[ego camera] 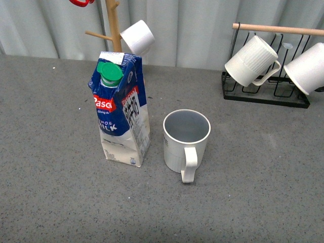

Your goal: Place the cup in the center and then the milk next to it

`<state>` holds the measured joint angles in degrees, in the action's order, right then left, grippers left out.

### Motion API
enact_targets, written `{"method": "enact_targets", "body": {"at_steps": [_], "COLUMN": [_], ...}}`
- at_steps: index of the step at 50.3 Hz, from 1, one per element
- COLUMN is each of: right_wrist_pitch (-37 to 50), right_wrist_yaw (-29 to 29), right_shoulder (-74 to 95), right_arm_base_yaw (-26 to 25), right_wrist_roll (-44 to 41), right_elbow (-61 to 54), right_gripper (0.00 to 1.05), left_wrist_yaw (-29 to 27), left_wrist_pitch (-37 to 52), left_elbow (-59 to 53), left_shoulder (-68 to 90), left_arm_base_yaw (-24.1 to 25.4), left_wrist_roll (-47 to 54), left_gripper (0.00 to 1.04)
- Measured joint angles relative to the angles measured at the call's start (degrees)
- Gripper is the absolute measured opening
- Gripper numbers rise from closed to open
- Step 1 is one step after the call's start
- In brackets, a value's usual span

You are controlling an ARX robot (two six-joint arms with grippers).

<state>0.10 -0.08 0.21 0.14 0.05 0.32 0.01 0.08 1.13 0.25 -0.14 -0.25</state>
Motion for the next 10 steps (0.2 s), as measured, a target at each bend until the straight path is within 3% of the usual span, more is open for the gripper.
{"method": "enact_targets", "body": {"at_steps": [10], "right_wrist_pitch": [0.0], "right_wrist_yaw": [0.0], "right_shoulder": [0.0], "right_arm_base_yaw": [0.0], "right_wrist_roll": [0.0], "right_elbow": [0.0], "right_gripper": [0.95], "left_wrist_yaw": [0.0], "left_wrist_pitch": [0.0], "left_elbow": [0.0], "left_shoulder": [0.0], "left_arm_base_yaw": [0.0], "left_wrist_roll": [0.0], "left_gripper": [0.98]}}
